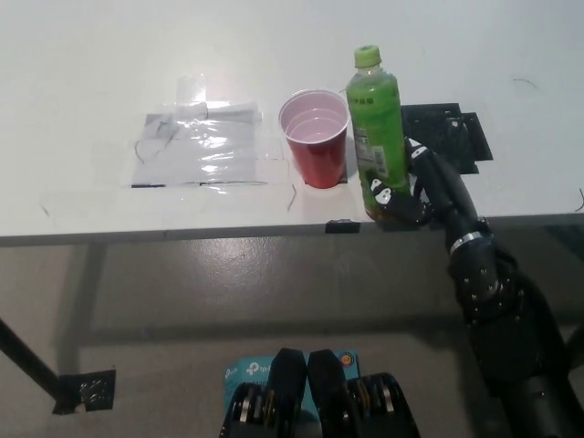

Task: The robot uses its right hand to pick up a bottle kept in the middle of the desk and tilt it into a cup kept next to it to pour water out

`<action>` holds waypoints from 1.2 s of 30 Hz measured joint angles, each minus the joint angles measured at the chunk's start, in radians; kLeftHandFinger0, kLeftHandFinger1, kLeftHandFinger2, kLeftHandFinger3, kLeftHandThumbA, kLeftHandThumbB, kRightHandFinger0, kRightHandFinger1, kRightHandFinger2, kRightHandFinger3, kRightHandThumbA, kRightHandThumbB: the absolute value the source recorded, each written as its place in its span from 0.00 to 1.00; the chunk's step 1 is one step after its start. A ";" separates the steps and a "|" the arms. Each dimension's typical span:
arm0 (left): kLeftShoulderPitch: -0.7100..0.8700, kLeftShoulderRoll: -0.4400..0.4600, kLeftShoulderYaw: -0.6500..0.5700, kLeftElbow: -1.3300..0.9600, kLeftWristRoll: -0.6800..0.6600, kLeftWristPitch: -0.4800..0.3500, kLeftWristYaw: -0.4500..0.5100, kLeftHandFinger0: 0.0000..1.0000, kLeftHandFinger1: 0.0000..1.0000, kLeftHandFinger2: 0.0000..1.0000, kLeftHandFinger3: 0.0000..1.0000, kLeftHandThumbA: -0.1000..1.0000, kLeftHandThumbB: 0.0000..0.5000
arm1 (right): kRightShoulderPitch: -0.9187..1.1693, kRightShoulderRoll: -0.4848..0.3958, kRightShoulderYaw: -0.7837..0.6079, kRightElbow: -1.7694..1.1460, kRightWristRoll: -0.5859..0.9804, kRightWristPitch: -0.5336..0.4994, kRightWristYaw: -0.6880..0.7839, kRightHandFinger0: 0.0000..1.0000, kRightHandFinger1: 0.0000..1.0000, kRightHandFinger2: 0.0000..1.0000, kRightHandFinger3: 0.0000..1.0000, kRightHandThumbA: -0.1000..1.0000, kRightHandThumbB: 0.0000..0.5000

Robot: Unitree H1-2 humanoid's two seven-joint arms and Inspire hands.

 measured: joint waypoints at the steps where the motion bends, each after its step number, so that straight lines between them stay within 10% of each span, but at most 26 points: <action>1: 0.000 0.000 0.000 0.000 0.000 0.000 0.000 1.00 1.00 1.00 1.00 0.78 0.72 | 0.000 -0.003 0.003 0.004 -0.003 -0.006 -0.012 0.63 0.53 0.17 0.44 0.00 0.00; 7: 0.002 0.000 0.000 0.000 0.000 0.000 0.000 1.00 1.00 1.00 1.00 0.75 0.67 | 0.000 -0.038 0.035 0.036 -0.024 -0.043 -0.100 0.77 0.66 0.36 0.42 0.00 0.01; 17: 0.012 -0.011 0.001 0.000 0.000 0.000 0.000 1.00 1.00 1.00 1.00 0.75 0.70 | -0.001 -0.073 0.063 0.110 -0.058 -0.085 -0.257 0.70 0.37 0.12 0.47 0.10 0.00; 26: 0.014 -0.019 0.001 0.000 0.000 0.000 0.000 1.00 1.00 1.00 1.00 0.74 0.65 | -0.012 -0.064 0.071 0.195 -0.058 -0.115 -0.405 0.69 0.46 0.19 0.47 0.00 0.00; 31: 0.021 -0.020 0.002 0.000 0.001 -0.002 0.001 1.00 1.00 1.00 1.00 0.73 0.64 | -0.022 -0.042 0.071 0.242 -0.056 -0.127 -0.486 0.69 0.56 0.18 0.54 0.30 0.00; 34: 0.029 -0.023 0.002 0.000 0.001 -0.002 0.001 1.00 1.00 1.00 1.00 0.72 0.64 | -0.028 -0.029 0.070 0.272 -0.051 -0.140 -0.534 0.94 0.71 0.42 0.94 0.36 0.00; 35: 0.032 -0.026 0.004 0.001 0.001 -0.002 0.002 1.00 1.00 1.00 1.00 0.72 0.63 | -0.032 -0.026 0.070 0.285 -0.048 -0.145 -0.548 1.00 1.00 0.87 1.00 0.43 0.02; 36: 0.035 -0.030 0.005 0.001 0.001 -0.003 0.004 1.00 1.00 1.00 1.00 0.71 0.64 | -0.038 -0.022 0.070 0.300 -0.046 -0.149 -0.563 1.00 1.00 1.00 1.00 0.63 0.12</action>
